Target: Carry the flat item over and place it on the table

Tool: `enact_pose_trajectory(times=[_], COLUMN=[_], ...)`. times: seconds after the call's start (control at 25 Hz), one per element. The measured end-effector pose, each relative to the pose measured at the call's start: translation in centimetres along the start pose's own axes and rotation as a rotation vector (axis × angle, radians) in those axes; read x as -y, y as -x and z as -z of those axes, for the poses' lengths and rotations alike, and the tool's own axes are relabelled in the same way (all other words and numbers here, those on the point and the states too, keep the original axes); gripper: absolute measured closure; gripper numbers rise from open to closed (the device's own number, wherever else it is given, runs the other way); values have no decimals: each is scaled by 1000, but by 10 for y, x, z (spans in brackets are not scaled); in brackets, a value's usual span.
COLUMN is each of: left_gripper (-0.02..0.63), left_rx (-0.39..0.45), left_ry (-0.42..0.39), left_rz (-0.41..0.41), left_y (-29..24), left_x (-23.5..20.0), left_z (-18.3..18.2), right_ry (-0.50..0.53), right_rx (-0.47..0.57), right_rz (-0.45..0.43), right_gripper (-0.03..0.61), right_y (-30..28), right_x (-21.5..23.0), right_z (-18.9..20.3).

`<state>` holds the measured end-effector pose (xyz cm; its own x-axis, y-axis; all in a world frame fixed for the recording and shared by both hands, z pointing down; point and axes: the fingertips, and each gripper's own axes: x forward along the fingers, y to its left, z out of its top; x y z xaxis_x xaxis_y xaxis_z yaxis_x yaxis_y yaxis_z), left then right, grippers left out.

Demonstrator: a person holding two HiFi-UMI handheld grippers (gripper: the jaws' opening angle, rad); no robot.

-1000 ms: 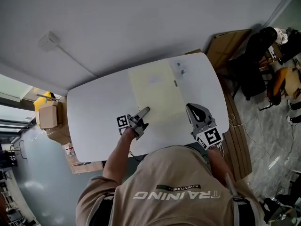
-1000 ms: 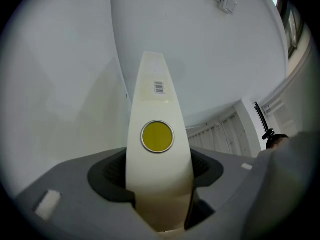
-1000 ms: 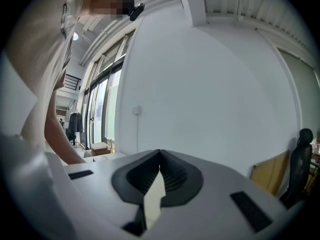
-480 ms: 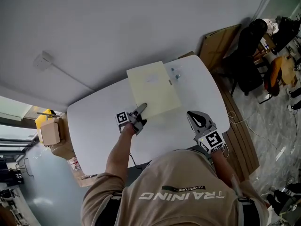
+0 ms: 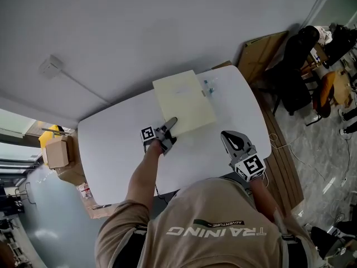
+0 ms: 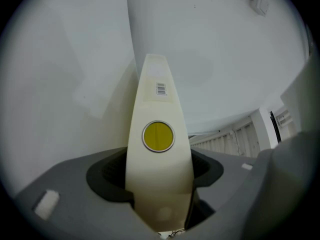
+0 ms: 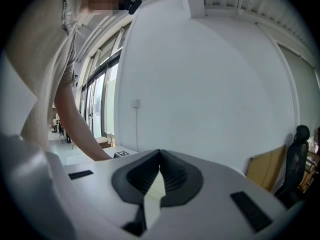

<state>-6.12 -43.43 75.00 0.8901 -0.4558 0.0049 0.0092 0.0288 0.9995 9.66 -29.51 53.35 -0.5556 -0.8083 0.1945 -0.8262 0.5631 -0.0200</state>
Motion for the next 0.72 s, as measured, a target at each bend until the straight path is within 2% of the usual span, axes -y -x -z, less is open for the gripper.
enact_pose_trajectory(times=[0.12, 0.32, 0.56, 0.72], left_gripper=[316, 302, 216, 155], left_rx=[22, 29, 24, -50], left_ry=[11, -56, -210, -389], left_rz=[-37, -196, -454, -644], left_y=[1, 4, 3, 8], left_x=[-8, -23, -23, -26], left_z=[-4, -12, -17, -13], right_ry=[5, -21, -42, -69], right_rx=[-1, 8, 21, 31], right_rz=[-10, -23, -38, -51], right_gripper=[575, 575, 575, 575], right_y=[-1, -3, -2, -1], right_x=[-1, -3, -5, -9], right_z=[1, 1, 4, 5])
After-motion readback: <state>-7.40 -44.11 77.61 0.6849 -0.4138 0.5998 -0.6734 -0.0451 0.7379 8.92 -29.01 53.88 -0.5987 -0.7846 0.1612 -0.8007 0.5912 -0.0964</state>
